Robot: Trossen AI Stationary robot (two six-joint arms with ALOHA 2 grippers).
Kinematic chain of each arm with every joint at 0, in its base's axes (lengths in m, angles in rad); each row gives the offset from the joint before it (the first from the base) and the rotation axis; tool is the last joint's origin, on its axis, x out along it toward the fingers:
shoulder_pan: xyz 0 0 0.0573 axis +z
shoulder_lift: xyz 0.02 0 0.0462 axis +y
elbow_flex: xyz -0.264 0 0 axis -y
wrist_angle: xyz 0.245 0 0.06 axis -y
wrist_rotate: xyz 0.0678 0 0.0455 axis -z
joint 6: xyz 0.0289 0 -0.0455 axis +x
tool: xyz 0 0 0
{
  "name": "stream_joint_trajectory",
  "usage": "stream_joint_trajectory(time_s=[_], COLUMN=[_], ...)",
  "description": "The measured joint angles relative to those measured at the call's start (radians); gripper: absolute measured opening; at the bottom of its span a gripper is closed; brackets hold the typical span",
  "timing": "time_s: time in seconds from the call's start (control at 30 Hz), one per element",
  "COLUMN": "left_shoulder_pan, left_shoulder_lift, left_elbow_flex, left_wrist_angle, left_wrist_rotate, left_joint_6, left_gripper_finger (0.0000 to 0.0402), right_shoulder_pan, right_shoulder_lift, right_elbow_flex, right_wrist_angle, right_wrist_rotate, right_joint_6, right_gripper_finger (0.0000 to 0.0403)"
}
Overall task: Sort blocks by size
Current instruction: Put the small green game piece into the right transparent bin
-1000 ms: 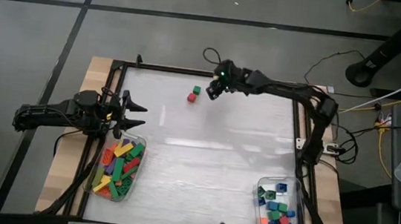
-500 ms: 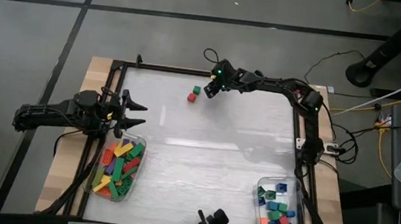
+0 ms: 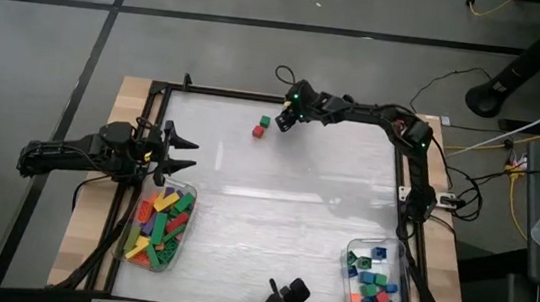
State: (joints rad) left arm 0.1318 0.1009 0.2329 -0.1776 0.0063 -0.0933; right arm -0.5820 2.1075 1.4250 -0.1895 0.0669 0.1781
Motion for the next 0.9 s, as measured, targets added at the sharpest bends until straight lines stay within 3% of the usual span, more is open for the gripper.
stream_joint_trajectory(time_s=[0.4, 0.63, 0.77, 0.9], left_shoulder_pan=[0.000, 0.000, 0.000, 0.000], left_shoulder_lift=[0.000, 0.000, 0.000, 0.000], left_elbow_flex=[0.000, 0.000, 0.000, 0.000], left_wrist_angle=[-0.001, -0.002, -0.002, -0.003], left_wrist_rotate=[-0.004, -0.004, -0.004, -0.004], left_joint_6=[0.020, 0.018, 0.018, 0.022], left_gripper_finger=[0.0225, 0.0225, 0.0225, 0.0225], right_shoulder_pan=[-0.028, -0.047, -0.048, -0.047], right_shoulder_lift=[0.011, 0.035, 0.035, 0.035], right_elbow_flex=[0.001, 0.001, 0.002, 0.002], right_wrist_angle=[0.018, 0.041, 0.041, 0.041], right_wrist_rotate=[0.003, -0.071, -0.078, -0.078], right_joint_6=[0.005, 0.023, 0.023, 0.022], right_gripper_finger=[0.0231, 0.0225, 0.0184, 0.0110])
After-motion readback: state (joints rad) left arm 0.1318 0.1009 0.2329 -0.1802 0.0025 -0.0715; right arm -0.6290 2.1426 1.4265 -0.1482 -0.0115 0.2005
